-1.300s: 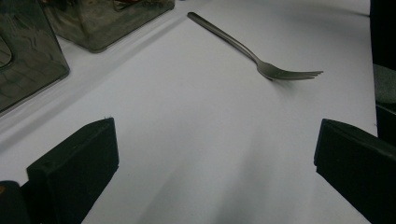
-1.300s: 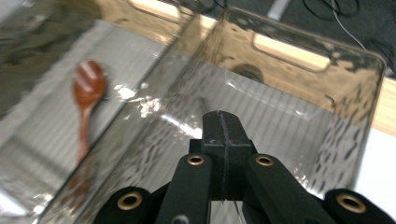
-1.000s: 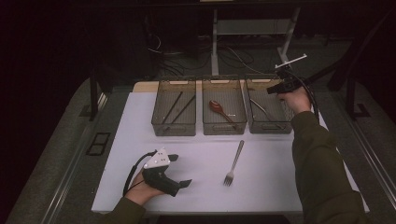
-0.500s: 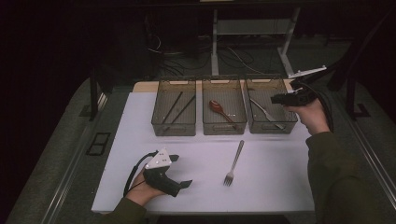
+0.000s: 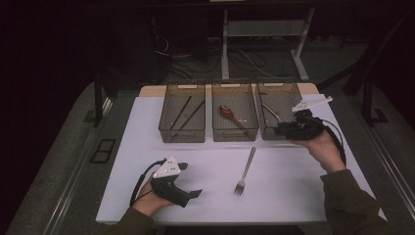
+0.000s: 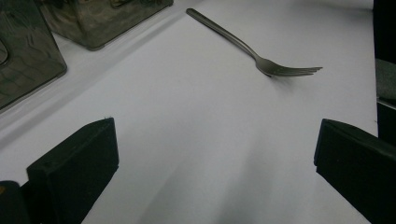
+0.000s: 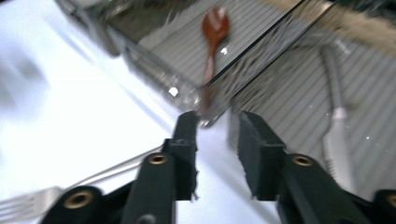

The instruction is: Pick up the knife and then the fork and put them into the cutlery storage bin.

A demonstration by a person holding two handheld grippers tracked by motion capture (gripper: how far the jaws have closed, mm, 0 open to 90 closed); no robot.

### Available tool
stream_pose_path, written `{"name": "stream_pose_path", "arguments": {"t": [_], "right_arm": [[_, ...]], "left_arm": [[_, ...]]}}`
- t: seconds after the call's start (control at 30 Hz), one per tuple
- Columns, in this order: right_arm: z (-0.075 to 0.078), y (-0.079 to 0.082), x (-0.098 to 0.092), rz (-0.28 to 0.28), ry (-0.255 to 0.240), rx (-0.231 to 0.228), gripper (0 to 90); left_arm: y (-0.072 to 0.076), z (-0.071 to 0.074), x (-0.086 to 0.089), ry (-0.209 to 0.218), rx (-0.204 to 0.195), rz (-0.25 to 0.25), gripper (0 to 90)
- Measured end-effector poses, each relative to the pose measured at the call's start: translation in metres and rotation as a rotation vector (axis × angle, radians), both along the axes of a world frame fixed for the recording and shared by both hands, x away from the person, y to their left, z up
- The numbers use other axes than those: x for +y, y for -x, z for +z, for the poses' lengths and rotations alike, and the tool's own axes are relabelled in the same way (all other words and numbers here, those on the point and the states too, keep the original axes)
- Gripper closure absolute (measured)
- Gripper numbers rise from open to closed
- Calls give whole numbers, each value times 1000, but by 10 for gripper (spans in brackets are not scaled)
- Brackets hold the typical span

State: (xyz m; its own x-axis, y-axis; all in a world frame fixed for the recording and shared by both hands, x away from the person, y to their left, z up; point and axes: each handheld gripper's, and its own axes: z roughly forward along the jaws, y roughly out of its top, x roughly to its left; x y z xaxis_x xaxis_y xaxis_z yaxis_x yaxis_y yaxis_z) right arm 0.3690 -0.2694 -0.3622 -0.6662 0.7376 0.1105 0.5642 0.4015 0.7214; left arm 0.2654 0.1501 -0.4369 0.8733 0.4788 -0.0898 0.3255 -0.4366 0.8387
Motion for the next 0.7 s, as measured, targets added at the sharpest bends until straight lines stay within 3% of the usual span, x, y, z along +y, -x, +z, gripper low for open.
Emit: {"name": "stream_pose_path", "arguments": {"t": [0.27, 0.7], "right_arm": [[-32, 0, 28, 64, 66, 49, 898], [-62, -13, 76, 141, 163, 71, 900]], "left_arm": [[-1, 0, 1, -3, -1, 3, 0], [-1, -1, 2, -3, 5, 5, 0]]}}
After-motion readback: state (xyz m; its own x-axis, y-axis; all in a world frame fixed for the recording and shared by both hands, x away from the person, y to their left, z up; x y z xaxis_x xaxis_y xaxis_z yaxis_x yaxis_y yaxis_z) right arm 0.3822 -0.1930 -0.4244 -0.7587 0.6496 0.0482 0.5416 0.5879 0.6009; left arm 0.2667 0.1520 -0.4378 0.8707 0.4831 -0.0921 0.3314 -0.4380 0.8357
